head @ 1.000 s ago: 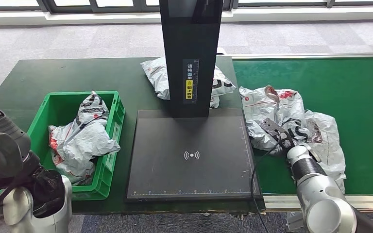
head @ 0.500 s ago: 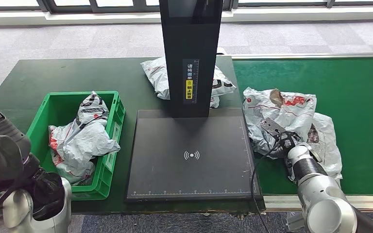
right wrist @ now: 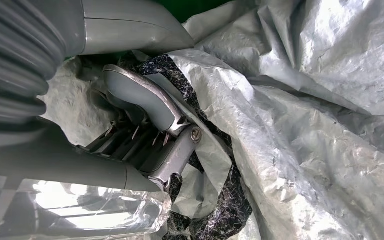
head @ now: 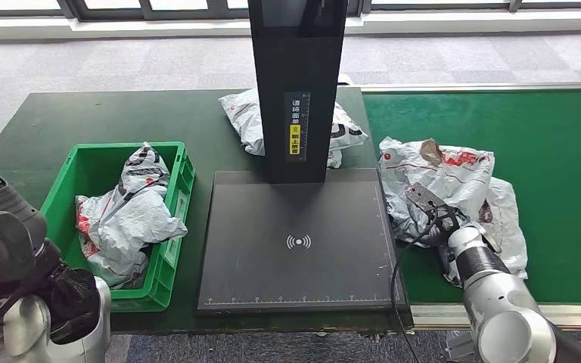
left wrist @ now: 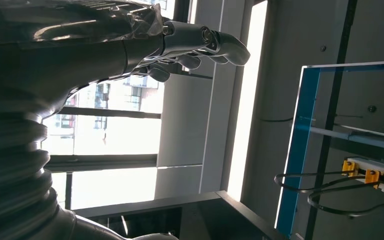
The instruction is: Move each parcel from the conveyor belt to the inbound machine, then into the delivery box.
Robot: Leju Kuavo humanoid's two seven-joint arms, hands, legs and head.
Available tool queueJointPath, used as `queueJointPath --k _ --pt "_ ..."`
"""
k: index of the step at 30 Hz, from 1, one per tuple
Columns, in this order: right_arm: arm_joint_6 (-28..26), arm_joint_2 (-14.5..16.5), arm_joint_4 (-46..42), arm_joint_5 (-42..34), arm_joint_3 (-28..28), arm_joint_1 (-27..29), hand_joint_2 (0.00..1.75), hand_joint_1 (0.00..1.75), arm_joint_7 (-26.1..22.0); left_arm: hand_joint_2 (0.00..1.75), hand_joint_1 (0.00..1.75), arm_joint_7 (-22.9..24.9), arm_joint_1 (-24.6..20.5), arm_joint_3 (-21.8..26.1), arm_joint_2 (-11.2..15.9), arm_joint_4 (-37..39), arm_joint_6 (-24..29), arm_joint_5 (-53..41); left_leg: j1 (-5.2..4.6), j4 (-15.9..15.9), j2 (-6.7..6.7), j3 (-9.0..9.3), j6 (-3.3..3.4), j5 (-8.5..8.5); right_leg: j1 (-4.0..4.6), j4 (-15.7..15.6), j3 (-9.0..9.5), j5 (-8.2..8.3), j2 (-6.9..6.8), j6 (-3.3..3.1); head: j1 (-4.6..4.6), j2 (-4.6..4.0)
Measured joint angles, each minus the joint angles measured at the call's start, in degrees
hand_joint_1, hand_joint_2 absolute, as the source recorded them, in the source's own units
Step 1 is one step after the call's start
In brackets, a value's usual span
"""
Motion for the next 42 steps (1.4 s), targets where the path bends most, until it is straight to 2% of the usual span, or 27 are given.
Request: queueJointPath --k 12,14,18,23,33,42 --pt "-1.70 0.01 -0.01 -0.70 0.00 -0.02 1.75 1.75 -3.24 1.75 0.00 -0.01 0.17 0.00 0.00 -0.50 0.57 -0.10 0.00 0.00 -0.01 -0.02 0.00 0.00 0.00 0.01 0.01 0.00 -0.01 0.00 0.00 0.00" --pt "-4.41 0.29 -0.08 -1.69 0.04 -0.07 1.75 1.75 -7.73 1.75 0.00 -0.02 0.39 0.00 0.00 -0.83 1.12 -0.42 0.00 0.00 -0.02 -0.05 0.00 0.00 0.00 0.02 0.01 0.00 -0.01 0.00 0.01 0.00" --pt "-12.04 2.12 -2.12 -6.49 1.03 -1.07 1.75 1.75 -21.45 1.75 0.00 -0.02 1.08 0.02 0.00 -2.38 2.38 -0.92 0.00 0.00 0.05 -0.04 -0.01 0.00 0.01 0.03 -0.04 0.01 0.06 -0.01 0.01 0.00" --pt "-15.94 4.95 -9.38 -16.95 5.84 -0.73 1.75 1.75 -28.56 1.75 0.00 0.09 1.11 0.04 0.00 -3.57 3.36 -1.01 0.00 0.00 -0.01 -0.03 -0.01 0.00 0.04 0.03 -0.04 -0.02 0.00 -0.04 0.01 0.00" --pt "-18.31 8.01 -27.21 -26.14 16.21 6.34 1.75 1.75 -30.31 1.75 0.00 0.37 0.82 0.05 0.00 -3.77 4.69 -2.10 0.01 0.00 0.00 -0.04 -0.01 -0.01 0.01 -0.01 -0.03 -0.04 0.01 -0.04 0.01 0.00" --pt "-19.48 8.27 -41.88 -32.38 25.44 13.48 1.75 1.75 -30.04 1.75 0.00 0.04 0.85 0.03 0.00 -3.60 5.72 -2.72 0.01 0.00 0.00 -0.04 -0.02 -0.03 0.02 -0.02 -0.04 -0.05 0.01 -0.03 0.01 0.00"
